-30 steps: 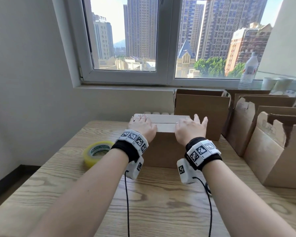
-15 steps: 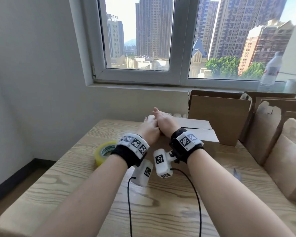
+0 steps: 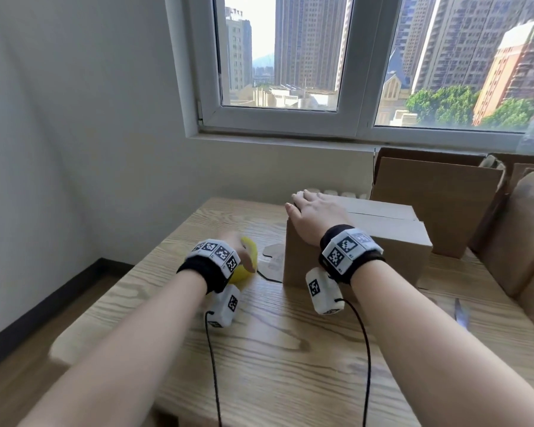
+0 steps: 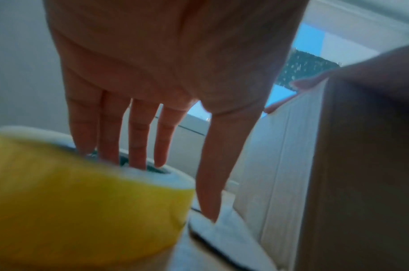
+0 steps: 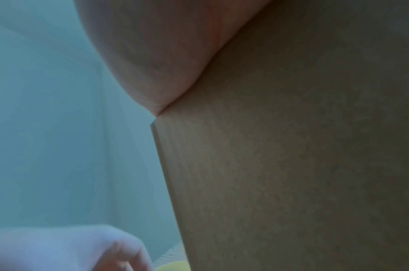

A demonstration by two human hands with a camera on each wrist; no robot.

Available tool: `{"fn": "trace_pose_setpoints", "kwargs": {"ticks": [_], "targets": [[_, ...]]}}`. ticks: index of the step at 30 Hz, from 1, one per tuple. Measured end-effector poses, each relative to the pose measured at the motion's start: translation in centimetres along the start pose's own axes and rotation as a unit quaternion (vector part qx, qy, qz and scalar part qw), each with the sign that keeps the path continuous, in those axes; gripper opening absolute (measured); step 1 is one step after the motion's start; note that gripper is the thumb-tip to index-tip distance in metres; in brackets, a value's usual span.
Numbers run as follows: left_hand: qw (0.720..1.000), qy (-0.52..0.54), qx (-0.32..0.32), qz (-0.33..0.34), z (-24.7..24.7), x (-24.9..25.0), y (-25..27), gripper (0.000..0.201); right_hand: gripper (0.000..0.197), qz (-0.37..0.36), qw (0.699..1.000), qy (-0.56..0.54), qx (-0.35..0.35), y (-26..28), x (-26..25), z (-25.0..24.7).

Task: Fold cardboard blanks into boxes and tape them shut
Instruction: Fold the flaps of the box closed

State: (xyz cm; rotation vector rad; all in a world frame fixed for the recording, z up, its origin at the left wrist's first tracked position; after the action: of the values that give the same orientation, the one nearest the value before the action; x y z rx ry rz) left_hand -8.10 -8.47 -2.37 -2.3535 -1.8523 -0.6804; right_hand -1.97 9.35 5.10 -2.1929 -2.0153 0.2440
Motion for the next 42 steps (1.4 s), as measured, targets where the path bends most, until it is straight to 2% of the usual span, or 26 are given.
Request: {"fn": "trace_pose_setpoints", "kwargs": {"ticks": [2,5,6,8,10,12,16,18,20,23,26,28,30,33,35,38,40,42], "targets": [[0.999,-0.033,0.002,-0.014,0.9,-0.7,-0.5,0.038,0.061,0.004,1.000,-0.001,-0.017,0.0,0.0,0.1],[1.000,-0.019,-0.002,0.005,0.9,-0.3,-0.6,0.057,0.061,0.009,1.000,-0.006,-0.024,0.3,-0.2,-0.2],[1.000,0.005,0.012,0.000,0.3,-0.2,-0.5,0.054,0.061,0.011,1.000,-0.008,-0.022,0.5,-0.2,-0.4],[0.996,0.074,0.045,-0.003,-1.4,0.1,-0.4,0.035,0.058,0.012,1.000,-0.011,-0.018,0.8,-0.2,-0.8],[0.982,0.169,0.076,0.021,-3.3,0.2,-0.9,0.034,0.056,0.009,1.000,-0.018,-0.019,1.0,-0.3,-1.2],[0.956,0.269,0.098,0.060,-5.0,0.8,-0.9,0.037,0.054,0.006,1.000,-0.026,-0.014,1.0,-0.3,-1.3],[0.883,0.413,0.131,0.178,-8.2,4.1,1.4,0.020,0.053,0.014,0.994,-0.104,-0.030,0.5,0.4,-1.3],[0.843,0.476,0.130,0.215,-9.4,6.0,3.1,0.031,0.052,0.020,0.988,-0.152,-0.033,0.4,0.7,-1.5],[0.804,0.538,0.117,0.223,-10.0,7.6,4.0,0.043,0.050,0.030,0.977,-0.207,-0.032,0.4,1.1,-1.7],[0.780,0.577,0.088,0.225,-9.9,9.7,4.3,0.045,0.043,0.045,0.944,-0.326,-0.013,0.3,1.6,-1.9],[0.782,0.577,0.055,0.230,-9.3,11.4,3.8,0.028,0.028,0.051,0.874,-0.482,0.031,0.5,2.1,-2.6],[0.787,0.567,0.051,0.238,-9.0,12.1,3.0,0.019,0.026,0.053,0.836,-0.545,0.041,0.8,2.5,-3.0],[0.777,0.580,0.060,0.239,-9.0,12.3,1.8,0.033,0.031,0.048,0.821,-0.568,0.031,1.1,2.9,-3.1],[0.732,0.630,0.075,0.249,-9.8,13.1,1.7,0.046,0.050,0.018,0.808,-0.588,-0.030,1.4,2.8,-2.6],[0.704,0.663,0.074,0.245,-10.4,13.8,2.0,0.054,0.062,0.005,0.806,-0.591,-0.038,1.2,3.0,-2.3],[0.659,0.714,0.052,0.229,-10.2,14.8,1.8,0.076,0.050,0.000,0.771,-0.637,0.005,1.1,3.7,-2.5],[0.647,0.731,0.030,0.216,-9.3,15.4,0.8,0.090,0.038,0.012,0.741,-0.670,0.038,1.4,4.0,-2.8],[0.650,0.729,0.012,0.215,-8.5,16.1,0.7,0.081,0.031,0.021,0.708,-0.704,0.056,1.6,4.1,-2.9]]}}
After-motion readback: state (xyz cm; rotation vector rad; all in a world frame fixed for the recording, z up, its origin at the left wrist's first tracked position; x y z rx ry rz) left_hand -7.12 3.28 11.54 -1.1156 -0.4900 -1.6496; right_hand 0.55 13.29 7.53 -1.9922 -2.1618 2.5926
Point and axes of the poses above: each hand's wrist, its own y-axis away from the middle knuckle, its own z-axis out of the palm, x = y × z, the point moved 6 cm from there along -y, towards the middle knuckle, and after that the axes turned 4 degrees about y, right-handed, at the moved point
